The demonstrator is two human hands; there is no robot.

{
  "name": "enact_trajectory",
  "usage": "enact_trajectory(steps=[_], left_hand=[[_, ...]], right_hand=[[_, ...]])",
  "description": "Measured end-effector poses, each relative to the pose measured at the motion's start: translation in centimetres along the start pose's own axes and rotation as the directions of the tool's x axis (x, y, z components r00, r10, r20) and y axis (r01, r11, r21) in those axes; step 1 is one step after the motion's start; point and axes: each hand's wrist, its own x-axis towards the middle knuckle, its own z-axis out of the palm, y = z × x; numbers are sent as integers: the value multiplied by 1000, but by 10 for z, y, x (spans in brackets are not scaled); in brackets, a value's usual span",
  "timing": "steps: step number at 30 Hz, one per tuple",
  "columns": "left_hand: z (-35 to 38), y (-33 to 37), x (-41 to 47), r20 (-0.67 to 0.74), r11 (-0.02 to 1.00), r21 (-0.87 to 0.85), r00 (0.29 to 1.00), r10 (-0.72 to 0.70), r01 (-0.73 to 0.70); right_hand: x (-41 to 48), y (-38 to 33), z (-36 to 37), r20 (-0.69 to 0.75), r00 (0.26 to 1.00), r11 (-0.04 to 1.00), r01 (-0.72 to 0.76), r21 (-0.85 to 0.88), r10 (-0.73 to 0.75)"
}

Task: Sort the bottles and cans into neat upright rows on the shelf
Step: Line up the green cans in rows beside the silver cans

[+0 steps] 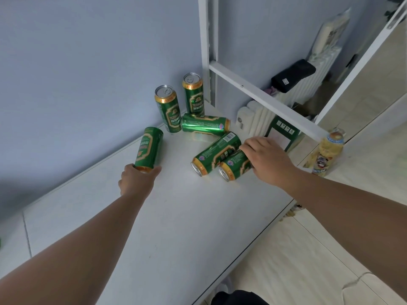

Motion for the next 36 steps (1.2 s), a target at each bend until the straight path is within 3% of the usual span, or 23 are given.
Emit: enact_trajectory(steps=[10, 18, 29, 36], left_hand=[[10, 4, 2, -29, 995, -102, 999, -22, 19], [-15, -5, -3, -99, 980, -177, 992, 78, -95], [-73, -5, -25, -140, 919, -244, 949, 281, -308], [-109, -43, -53, -127, 881, -246, 914, 385, -405]], right_hand=[[0, -1, 5, 7, 999, 999, -49, 15, 48], [-18, -2, 5, -14, 995, 992, -101, 74, 102], [-33, -45, -12, -78, 947, 900, -267, 344, 310], [-29, -103, -27, -73, 928, 816, -283, 504, 366]])
